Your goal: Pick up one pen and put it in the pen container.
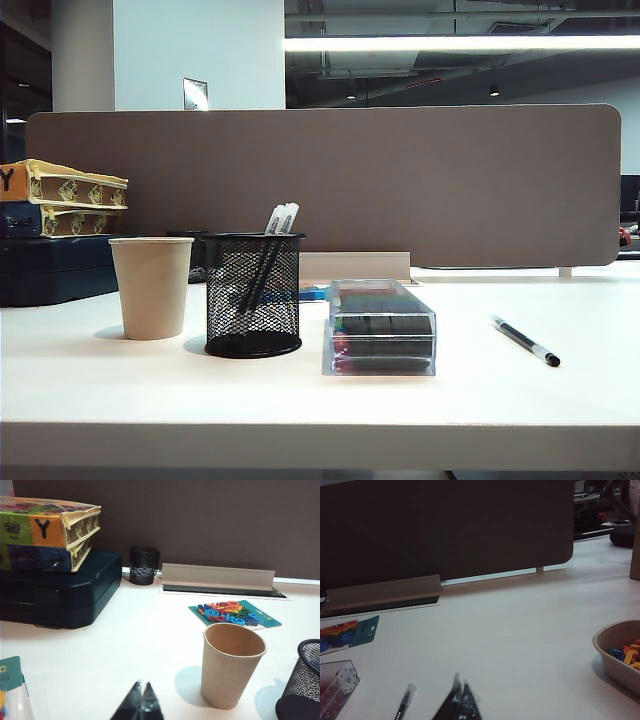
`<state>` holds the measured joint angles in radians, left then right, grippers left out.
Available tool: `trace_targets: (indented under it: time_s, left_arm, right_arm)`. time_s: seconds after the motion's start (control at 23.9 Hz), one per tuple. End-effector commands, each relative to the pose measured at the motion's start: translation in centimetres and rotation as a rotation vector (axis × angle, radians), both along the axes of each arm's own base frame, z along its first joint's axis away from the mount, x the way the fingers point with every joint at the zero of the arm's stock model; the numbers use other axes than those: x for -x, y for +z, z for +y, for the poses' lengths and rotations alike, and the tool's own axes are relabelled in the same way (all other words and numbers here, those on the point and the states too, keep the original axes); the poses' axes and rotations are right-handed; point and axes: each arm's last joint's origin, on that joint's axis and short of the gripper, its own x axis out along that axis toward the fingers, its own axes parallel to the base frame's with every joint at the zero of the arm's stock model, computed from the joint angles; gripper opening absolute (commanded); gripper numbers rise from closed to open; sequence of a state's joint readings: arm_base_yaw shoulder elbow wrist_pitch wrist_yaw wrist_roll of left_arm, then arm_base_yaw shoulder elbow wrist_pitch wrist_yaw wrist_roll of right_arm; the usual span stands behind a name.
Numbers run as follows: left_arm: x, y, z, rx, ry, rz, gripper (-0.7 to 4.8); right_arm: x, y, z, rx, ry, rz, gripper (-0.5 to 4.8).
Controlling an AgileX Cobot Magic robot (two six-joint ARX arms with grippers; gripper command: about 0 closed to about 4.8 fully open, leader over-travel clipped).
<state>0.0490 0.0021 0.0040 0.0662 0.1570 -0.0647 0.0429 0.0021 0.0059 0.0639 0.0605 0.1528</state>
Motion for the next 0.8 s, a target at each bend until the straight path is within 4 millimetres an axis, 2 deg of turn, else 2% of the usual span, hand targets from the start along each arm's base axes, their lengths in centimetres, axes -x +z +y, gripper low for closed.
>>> trace_targets:
  time_s: [0.04,0.38,0.5,0.8]
  left_arm:
    - [0.0,0.2,0.0,-0.005,-0.004,-0.013,-0.05]
    - [0.0,0.2,0.0,0.024,-0.007,-0.01,-0.05]
    - [0.1,0.4,-0.1,0.022,-0.023,-0.029,-0.05]
    - [0.4,1.9,-0.2,0.01,-0.071,-0.111,-0.05]
  right_arm:
    - [0.0,0.1,0.0,-0.005,0.002,-0.023,-0.05]
    - [0.0,0.2,0.0,-0.033,0.005,-0.029,0.01]
    - [0.1,0.7,0.0,-0.035,0.009,-0.081,0.04]
    - [0.2,1.4,0.1,-0.06,0.031,-0.127,0.63]
